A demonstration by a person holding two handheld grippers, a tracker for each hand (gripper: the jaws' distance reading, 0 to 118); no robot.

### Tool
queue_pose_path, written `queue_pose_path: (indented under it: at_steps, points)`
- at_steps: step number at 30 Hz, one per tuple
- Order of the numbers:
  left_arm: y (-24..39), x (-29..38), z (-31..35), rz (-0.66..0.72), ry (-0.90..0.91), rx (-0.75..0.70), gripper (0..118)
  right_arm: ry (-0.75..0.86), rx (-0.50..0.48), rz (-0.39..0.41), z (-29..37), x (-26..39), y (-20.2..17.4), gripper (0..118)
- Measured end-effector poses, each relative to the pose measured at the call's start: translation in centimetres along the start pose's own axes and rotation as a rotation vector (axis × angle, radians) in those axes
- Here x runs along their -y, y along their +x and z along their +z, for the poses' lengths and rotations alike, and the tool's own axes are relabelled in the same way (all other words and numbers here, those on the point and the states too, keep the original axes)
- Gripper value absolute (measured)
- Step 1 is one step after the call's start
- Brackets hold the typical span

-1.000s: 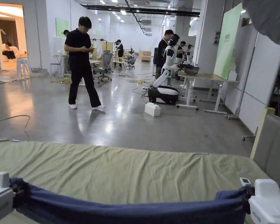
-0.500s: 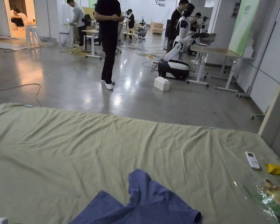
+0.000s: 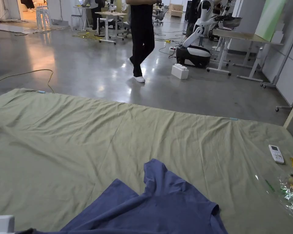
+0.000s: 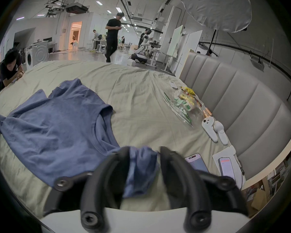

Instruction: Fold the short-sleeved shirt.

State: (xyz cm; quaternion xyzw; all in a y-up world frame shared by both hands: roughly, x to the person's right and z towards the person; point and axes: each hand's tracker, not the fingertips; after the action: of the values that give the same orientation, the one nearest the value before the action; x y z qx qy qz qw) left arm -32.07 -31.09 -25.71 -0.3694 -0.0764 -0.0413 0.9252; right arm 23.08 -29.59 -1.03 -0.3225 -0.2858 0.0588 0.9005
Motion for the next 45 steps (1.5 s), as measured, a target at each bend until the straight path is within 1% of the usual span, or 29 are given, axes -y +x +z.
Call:
queue_pose_path:
  at_steps: [1, 3, 5, 6, 11, 12, 14, 15, 16, 17, 18, 19, 20, 21, 22, 23, 24, 25, 26, 27, 29, 33, 34, 37, 38, 40, 41, 43, 45]
  points:
    - [0.3, -0.4, 0.6, 0.003, 0.018, 0.001, 64, 0.022, -0.010, -0.010, 0.3, -0.5, -0.3, 64]
    - [1.0, -1.2, 1.7, 0.011, 0.065, 0.026, 66, 0.084, -0.037, -0.036, 0.9, -1.5, -1.0, 80]
    - [1.9, -2.1, 2.2, 0.017, 0.112, 0.045, 69, 0.143, -0.049, -0.050, 1.6, -2.8, -2.0, 88]
    - [2.5, -2.4, 2.3, 0.017, 0.133, 0.056, 69, 0.185, -0.056, -0.059, 2.0, -3.5, -2.6, 90]
    - [6.6, -4.4, 3.7, -0.011, 0.273, 0.103, 69, 0.371, -0.102, -0.094, 4.0, -6.9, -5.8, 90]
    - [7.6, -4.7, 4.1, -0.022, 0.309, 0.108, 68, 0.396, -0.104, -0.112, 4.4, -7.5, -6.4, 88]
    - [9.6, -5.4, 5.2, -0.042, 0.367, 0.119, 68, 0.465, -0.105, -0.115, 5.2, -8.7, -7.6, 80]
    - [10.5, -5.6, 5.7, -0.055, 0.399, 0.130, 65, 0.488, -0.102, -0.117, 5.6, -9.1, -8.1, 67]
    - [11.3, -5.8, 6.3, -0.070, 0.438, 0.136, 60, 0.475, -0.105, -0.124, 5.7, -9.5, -8.6, 50]
    - [12.0, -6.1, 6.7, -0.082, 0.464, 0.142, 56, 0.502, -0.102, -0.127, 5.9, -9.9, -8.9, 39]
    - [12.8, -6.4, 7.1, -0.099, 0.483, 0.150, 54, 0.518, -0.096, -0.129, 6.1, -10.2, -9.3, 34]
    - [13.6, -6.6, 7.5, -0.110, 0.503, 0.145, 54, 0.516, -0.087, -0.133, 6.2, -10.5, -9.5, 34]
    - [14.1, -6.7, 7.9, -0.117, 0.522, 0.145, 44, 0.527, -0.072, -0.138, 6.4, -10.7, -9.8, 20]
    - [14.6, -7.0, 8.2, -0.119, 0.530, 0.146, 26, 0.550, -0.068, -0.139, 6.5, -11.0, -9.9, 15]
    - [15.0, -7.2, 8.4, -0.117, 0.547, 0.147, 14, 0.540, -0.075, -0.149, 6.5, -11.2, -9.9, 14]
    - [15.3, -7.4, 8.5, -0.118, 0.556, 0.147, 12, 0.537, -0.062, -0.150, 6.6, -11.4, -10.1, 11]
    - [15.5, -7.6, 8.6, -0.120, 0.554, 0.158, 8, 0.545, -0.035, -0.159, 6.7, -11.5, -10.1, 3]
    - [15.8, -7.7, 8.7, -0.121, 0.556, 0.160, 4, 0.546, -0.039, -0.167, 6.6, -11.2, -9.8, 3]
    - [15.9, -7.9, 8.5, -0.123, 0.558, 0.154, 4, 0.543, -0.039, -0.172, 6.6, -11.3, -9.6, 2]
    - [16.1, -8.0, 8.5, -0.132, 0.556, 0.153, 0, 0.536, -0.032, -0.173, 6.6, -11.3, -9.6, 0]
    - [16.2, -8.1, 8.4, -0.139, 0.552, 0.153, 0, 0.535, -0.020, -0.178, 6.7, -11.4, -9.4, 0]
    - [15.5, -8.3, 7.8, -0.123, 0.507, 0.174, 0, 0.529, -0.035, -0.183, 6.6, -11.3, -8.9, 0]
    - [15.0, -8.4, 7.5, -0.131, 0.474, 0.186, 0, 0.532, -0.040, -0.180, 6.6, -11.3, -8.9, 0]
    - [12.4, -8.3, 6.4, -0.127, 0.410, 0.164, 0, 0.524, -0.048, -0.150, 6.1, -11.1, -8.8, 0]
    - [11.3, -8.4, 5.7, -0.130, 0.353, 0.163, 0, 0.515, -0.055, -0.151, 5.9, -11.0, -8.8, 0]
    - [8.8, -8.2, 4.5, -0.090, 0.284, 0.120, 0, 0.497, -0.059, -0.140, 5.4, -10.8, -9.0, 0]
    - [7.7, -8.3, 3.8, -0.080, 0.222, 0.122, 0, 0.490, -0.064, -0.139, 5.2, -10.6, -9.0, 0]
    - [5.3, -7.9, 2.1, -0.018, 0.144, 0.088, 0, 0.472, -0.071, -0.139, 4.7, -10.3, -9.2, 0]
    - [3.3, -7.6, 0.2, 0.010, 0.048, 0.088, 0, 0.455, -0.080, -0.130, 4.1, -10.0, -9.4, 0]
